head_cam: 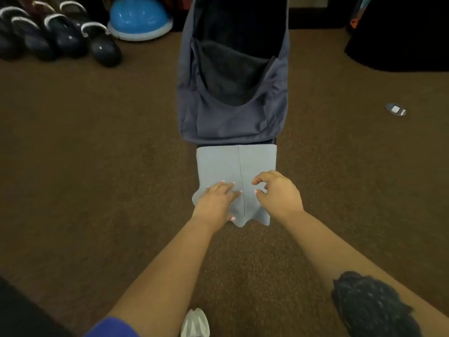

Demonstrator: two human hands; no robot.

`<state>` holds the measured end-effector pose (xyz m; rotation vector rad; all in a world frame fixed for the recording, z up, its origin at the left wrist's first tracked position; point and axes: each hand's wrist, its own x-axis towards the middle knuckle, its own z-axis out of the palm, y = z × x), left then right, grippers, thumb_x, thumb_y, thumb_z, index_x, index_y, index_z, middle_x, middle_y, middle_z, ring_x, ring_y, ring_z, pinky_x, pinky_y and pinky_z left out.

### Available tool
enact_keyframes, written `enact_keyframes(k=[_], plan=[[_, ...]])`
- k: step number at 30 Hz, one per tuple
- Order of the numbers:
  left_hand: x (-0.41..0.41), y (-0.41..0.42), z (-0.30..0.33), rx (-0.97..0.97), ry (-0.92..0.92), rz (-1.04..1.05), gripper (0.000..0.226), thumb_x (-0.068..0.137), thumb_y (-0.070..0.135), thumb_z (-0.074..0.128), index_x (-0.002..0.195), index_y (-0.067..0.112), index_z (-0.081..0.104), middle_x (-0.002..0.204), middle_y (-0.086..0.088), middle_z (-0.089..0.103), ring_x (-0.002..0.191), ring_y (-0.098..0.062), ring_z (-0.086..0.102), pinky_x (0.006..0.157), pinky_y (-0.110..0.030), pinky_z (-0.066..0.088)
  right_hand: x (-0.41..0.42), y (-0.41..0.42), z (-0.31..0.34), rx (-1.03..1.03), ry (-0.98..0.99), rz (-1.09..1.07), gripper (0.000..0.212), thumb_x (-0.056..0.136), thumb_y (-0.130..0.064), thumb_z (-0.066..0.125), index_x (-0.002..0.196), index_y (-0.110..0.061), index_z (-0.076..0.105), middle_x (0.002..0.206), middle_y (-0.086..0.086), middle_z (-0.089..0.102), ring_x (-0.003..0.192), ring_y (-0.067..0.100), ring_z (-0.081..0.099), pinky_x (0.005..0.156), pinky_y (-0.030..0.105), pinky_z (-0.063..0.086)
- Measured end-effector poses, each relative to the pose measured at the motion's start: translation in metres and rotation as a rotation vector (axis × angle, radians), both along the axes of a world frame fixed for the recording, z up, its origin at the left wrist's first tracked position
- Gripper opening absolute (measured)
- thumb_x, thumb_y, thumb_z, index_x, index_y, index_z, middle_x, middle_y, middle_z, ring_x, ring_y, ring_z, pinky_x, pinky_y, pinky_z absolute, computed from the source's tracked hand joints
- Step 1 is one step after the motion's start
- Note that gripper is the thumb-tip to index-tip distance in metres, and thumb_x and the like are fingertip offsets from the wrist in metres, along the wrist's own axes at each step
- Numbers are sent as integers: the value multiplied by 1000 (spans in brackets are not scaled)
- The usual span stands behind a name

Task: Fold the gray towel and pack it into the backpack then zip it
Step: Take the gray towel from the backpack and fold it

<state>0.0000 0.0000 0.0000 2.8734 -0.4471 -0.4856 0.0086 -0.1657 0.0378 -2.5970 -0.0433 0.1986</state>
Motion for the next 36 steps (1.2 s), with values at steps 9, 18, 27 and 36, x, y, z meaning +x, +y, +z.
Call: enact_keyframes(k=[9,18,27,36], plan=[[15,1,-27,-86,-51,9,39,90,32,57,129,31,57,148,14,40,143,-10,23,116,-25,20,9,-6,-33,40,24,-25,17,89,-27,61,105,-27,63,111,-7,62,95,12,60,81,33,54],[27,-11,10,-248,-48,279,16,93,30,51,98,20,62,97,-3,69,90,-23,62,75,-34,48,4,-5,-20,63,226,-94,35,93,-42,48,68,-22,61,73,1,67,73,22,65,70,38,57],[44,-25,63,-376,-82,354,14,93,31,50,98,23,60,96,-2,68,89,-23,62,69,-34,47,-8,10,21,347,667,-219,69,83,-74,31,74,-18,70,80,-1,72,78,21,67,83,36,53],[48,-30,129,-508,-152,282,22,95,33,48,104,22,65,103,-3,67,95,-23,61,82,-44,50,8,12,88,590,297,-481,47,91,-50,50,102,-8,67,88,13,67,81,28,64,78,44,53]])
